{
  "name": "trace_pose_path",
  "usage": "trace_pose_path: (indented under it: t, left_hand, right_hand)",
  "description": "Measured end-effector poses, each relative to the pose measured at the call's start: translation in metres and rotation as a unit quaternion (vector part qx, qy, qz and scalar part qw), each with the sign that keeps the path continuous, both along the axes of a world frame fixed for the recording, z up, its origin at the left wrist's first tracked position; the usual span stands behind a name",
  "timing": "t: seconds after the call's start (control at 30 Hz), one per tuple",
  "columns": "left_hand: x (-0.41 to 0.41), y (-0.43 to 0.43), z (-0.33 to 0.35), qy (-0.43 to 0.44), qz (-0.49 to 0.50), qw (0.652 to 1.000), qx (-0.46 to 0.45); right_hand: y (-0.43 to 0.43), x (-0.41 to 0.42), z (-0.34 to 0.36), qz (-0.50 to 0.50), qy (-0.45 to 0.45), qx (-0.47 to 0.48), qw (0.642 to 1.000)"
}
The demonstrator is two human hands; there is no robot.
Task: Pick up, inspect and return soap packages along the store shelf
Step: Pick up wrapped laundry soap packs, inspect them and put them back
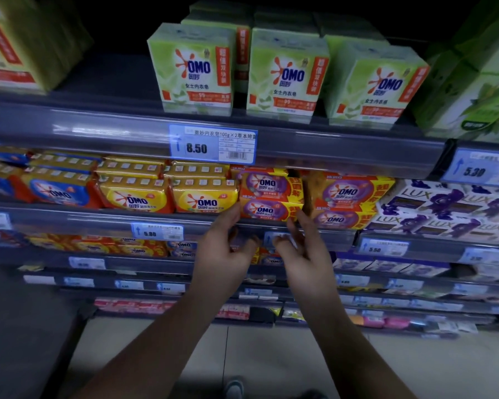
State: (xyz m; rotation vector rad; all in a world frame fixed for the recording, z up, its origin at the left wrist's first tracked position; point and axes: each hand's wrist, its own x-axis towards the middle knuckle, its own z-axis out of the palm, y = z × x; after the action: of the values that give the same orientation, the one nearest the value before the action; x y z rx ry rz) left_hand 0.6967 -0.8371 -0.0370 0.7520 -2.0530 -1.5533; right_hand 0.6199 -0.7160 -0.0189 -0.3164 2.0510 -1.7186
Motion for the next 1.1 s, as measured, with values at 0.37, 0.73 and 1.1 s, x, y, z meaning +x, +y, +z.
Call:
trace_pose_path:
  t: [0.37, 0.73, 1.1]
  left_hand:
    - [0.013, -0.015, -0.001, -0.025, 0.045, 0.998, 0.019]
    - [0.044, -0.051, 0.003, -0.051, 0.145, 0.988, 0.021]
    - [0.055, -0.088, 0.005, -0.019, 0.096, 0.995, -0.013]
  right_hand:
    - [0.01, -0.007, 0.005, -0.009, 0.051, 0.029, 0.998]
    - [-0.053, 0.025, 0.004, 0.159, 0.08, 0.03, 0.984]
    - [-0.095, 0.049, 0.001, 0.031, 0.14, 0.105, 0.984]
